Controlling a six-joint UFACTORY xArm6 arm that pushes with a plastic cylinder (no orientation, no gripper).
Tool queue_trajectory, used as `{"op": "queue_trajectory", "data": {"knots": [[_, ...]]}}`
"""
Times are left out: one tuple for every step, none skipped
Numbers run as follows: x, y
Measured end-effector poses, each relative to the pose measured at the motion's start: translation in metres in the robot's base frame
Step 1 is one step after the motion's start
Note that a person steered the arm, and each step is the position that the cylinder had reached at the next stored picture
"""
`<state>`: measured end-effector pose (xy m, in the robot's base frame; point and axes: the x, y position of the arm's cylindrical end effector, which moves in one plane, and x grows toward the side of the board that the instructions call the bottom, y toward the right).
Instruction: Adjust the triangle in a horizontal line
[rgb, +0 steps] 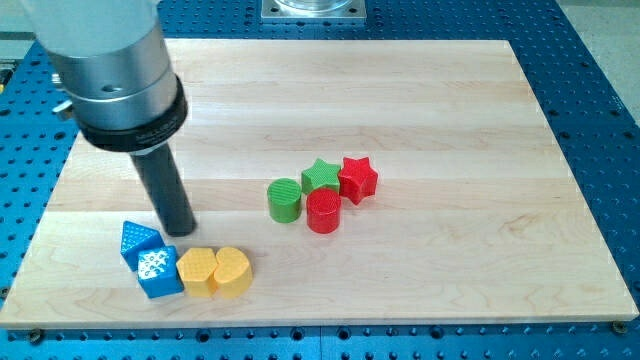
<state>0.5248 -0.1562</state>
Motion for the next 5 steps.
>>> {"op": "queue_trajectory", "data": {"knots": [[0.005, -0.023], [0.008, -0.038], [0.008, -0.039], [0.008, -0.041], [0.024, -0.046]]}}
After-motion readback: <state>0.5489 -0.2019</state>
